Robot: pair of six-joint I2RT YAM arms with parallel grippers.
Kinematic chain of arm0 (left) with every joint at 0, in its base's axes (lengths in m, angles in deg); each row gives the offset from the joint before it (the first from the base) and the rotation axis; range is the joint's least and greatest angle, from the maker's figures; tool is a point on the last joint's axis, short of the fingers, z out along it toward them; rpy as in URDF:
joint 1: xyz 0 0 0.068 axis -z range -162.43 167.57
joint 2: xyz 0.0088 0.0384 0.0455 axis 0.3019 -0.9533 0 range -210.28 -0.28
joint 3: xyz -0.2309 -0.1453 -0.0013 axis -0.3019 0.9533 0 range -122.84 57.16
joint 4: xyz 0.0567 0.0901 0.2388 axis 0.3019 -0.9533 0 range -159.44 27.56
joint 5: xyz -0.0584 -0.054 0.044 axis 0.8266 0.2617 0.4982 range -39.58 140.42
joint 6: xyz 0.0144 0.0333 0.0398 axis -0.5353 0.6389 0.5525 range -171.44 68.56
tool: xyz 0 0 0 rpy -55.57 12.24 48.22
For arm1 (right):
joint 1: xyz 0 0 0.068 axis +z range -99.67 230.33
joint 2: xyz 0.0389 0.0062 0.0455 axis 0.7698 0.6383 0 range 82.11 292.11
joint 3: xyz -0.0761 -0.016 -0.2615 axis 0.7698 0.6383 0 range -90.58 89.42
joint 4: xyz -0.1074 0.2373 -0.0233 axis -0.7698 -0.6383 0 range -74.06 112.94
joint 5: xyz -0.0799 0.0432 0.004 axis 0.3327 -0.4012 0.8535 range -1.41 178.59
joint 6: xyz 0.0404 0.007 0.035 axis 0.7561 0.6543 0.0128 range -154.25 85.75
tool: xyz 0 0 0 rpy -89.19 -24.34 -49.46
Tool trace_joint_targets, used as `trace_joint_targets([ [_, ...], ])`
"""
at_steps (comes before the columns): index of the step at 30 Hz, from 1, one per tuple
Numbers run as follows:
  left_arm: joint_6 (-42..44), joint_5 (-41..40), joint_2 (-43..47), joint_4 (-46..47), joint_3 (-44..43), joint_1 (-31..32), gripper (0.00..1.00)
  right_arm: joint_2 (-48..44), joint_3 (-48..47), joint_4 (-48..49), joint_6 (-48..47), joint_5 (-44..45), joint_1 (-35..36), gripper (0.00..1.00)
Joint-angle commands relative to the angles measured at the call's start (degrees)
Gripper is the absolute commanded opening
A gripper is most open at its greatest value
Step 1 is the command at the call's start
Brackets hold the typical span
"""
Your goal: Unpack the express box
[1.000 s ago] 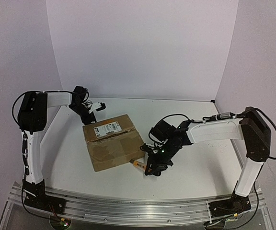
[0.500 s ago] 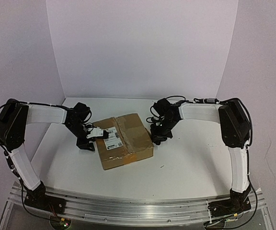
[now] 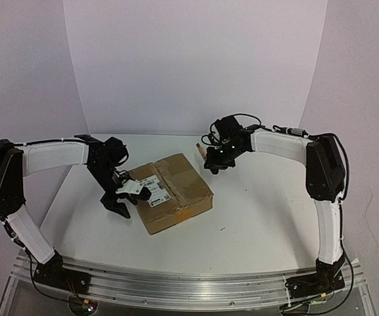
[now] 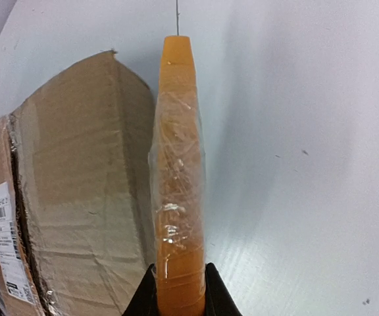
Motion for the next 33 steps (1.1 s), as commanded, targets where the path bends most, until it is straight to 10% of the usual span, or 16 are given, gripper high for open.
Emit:
trace_joint_targets([
  [1, -2.5, 4.71, -4.81, -3.84, -17.01, -6.24, 0.57, -11.55, 8.27, -4.81, 1.31, 8.2, -1.03, 0.0],
  [6, -18.77, 1.75, -19.05, 3.45, -36.49, -12.47, 0.52, -23.49, 21.92, -10.18, 7.49, 11.38, 1.44, 0.0],
  [13, -20.96, -9.32, -31.45, 15.85, -41.02, -16.58, 0.42, -26.16, 32.69, -13.02, 24.73, 12.88, 9.89, 0.0],
  [33, -13.84, -0.12, -9.6, 13.35, -6.09, -13.48, 0.42, -0.72, 3.23, -1.99, 14.95, 7.81, 7.84, 0.0],
])
